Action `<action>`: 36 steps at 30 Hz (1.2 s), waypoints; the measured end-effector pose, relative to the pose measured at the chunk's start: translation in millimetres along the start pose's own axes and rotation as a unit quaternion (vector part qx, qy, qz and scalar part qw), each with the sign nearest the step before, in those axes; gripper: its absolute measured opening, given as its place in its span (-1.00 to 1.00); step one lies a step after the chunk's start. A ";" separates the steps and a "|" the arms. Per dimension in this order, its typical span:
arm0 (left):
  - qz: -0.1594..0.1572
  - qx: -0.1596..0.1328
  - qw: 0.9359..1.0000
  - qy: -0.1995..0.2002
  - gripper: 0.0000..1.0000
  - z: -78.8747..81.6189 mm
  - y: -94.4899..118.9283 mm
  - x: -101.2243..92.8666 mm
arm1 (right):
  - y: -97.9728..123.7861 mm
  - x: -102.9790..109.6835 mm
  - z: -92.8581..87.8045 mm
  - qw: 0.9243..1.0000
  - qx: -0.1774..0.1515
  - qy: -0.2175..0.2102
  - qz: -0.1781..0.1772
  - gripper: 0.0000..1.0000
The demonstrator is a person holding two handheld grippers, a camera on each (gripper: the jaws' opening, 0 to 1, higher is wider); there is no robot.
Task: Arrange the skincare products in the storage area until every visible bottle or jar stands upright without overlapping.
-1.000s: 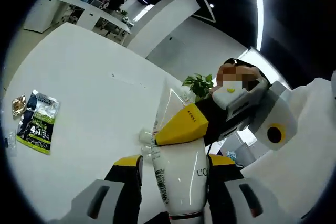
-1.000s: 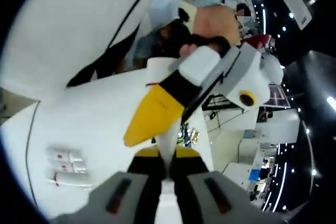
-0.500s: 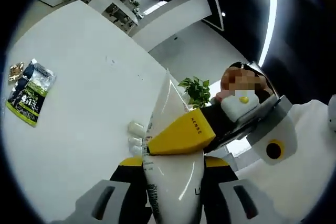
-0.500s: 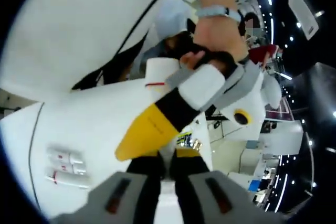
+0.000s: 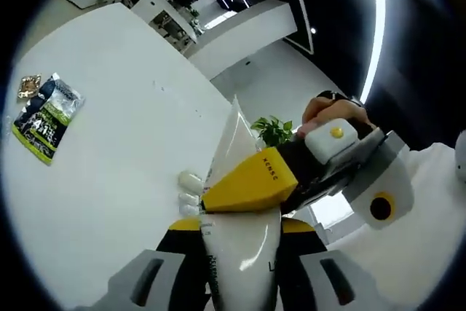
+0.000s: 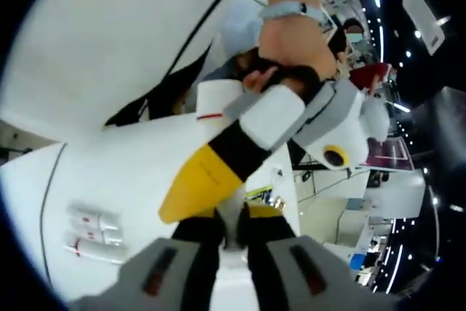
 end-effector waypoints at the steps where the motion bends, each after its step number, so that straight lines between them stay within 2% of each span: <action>1: -0.002 0.000 1.000 0.001 -0.29 -0.4 -0.1 -0.1 | 0.1 0.5 0.1 1.000 -0.002 -0.001 0.001 -0.78; 7: -0.016 0.001 1.000 0.018 -0.30 -1.4 0.6 -3.3 | 0.8 2.5 1.0 1.000 -0.006 0.008 -0.002 -0.70; 14: -0.025 -0.001 0.999 0.033 -0.31 -4.3 1.3 -2.5 | 1.8 5.3 -1.7 1.000 -0.012 -0.016 -0.009 -0.50; 19: -0.028 -0.010 0.998 0.049 -0.31 -4.0 6.1 1.5 | 6.8 7.0 -5.0 0.998 -0.025 -0.041 -0.035 -0.26; 26: -0.021 -0.026 0.997 0.068 -0.32 -0.6 10.5 10.3 | 20.0 8.5 -17.4 0.995 -0.026 -0.075 -0.067 -0.14; 28: -0.022 -0.035 0.997 0.071 -0.32 2.4 12.0 12.2 | 27.5 13.0 -26.0 0.990 -0.037 -0.116 -0.076 -0.14; 30: -0.023 -0.040 0.996 0.072 -0.33 4.1 12.5 12.5 | 30.4 13.8 -30.3 0.988 -0.036 -0.127 -0.082 -0.13; 32: -0.029 -0.052 0.995 0.077 -0.33 9.4 13.4 12.6 | 37.5 21.6 -41.7 0.976 -0.052 -0.192 -0.091 -0.11; 33: -0.029 -0.054 0.995 0.077 -0.34 11.2 13.3 12.3 | 39.9 24.2 -48.0 0.967 -0.060 -0.226 -0.098 -0.09; 34: -0.028 -0.057 0.995 0.073 -0.34 13.4 13.2 12.3 | 41.5 28.4 -56.2 0.959 -0.055 -0.260 -0.103 -0.05; 35: -0.028 -0.058 0.995 0.072 -0.34 13.9 13.2 12.2 | 41.9 29.0 -57.9 0.956 -0.055 -0.266 -0.106 -0.03; 36: -0.028 -0.058 0.996 0.068 -0.34 15.6 12.9 11.6 | 43.0 31.8 -62.0 0.943 -0.069 -0.307 -0.111 -0.01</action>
Point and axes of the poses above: the point that each gripper's makers call its tool centre point, and the gripper's own axes: y roughly backward along the fingers, x roughly to its left, z roughly out of its top, the point moved 3 cm from there along y, roughly backward along the fingers, and after that the axes turned 11 degrees about z, right-handed, at the moved point
